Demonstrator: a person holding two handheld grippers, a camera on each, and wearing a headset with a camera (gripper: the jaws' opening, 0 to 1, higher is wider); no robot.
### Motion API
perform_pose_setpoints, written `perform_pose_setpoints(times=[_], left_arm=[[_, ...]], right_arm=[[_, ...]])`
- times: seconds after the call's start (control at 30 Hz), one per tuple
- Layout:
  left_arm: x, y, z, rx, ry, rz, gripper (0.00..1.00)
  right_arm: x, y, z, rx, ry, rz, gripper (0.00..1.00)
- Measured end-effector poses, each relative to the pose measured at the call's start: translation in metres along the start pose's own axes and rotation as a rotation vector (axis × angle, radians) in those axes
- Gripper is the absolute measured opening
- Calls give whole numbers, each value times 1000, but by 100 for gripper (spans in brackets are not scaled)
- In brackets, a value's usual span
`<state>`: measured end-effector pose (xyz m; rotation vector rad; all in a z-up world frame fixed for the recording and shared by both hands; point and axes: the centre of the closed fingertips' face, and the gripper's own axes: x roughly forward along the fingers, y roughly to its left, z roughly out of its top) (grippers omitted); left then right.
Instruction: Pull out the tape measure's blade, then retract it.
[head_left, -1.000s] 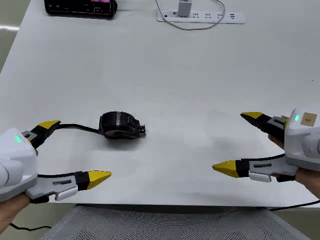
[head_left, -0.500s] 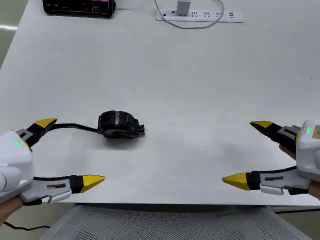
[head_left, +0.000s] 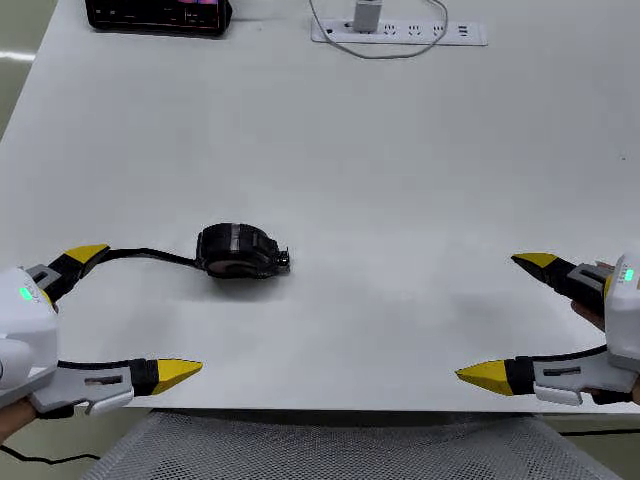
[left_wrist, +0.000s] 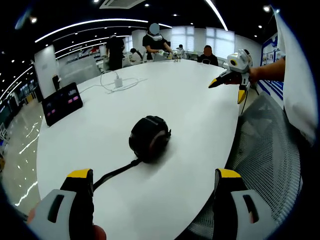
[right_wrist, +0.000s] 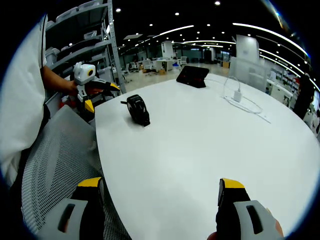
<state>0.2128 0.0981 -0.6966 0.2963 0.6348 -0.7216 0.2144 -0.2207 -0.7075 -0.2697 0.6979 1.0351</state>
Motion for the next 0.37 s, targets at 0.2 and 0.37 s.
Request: perform_pose_setpoints(times=[0.2,0.37], left_arm=[[0,-1,-1,-2,-1,-3,99],[-1,0,-2,3,3,-4,99]], right_arm=[[0,0,0,2,0,-1,94],[-1,0,-1,4,3,1,94]])
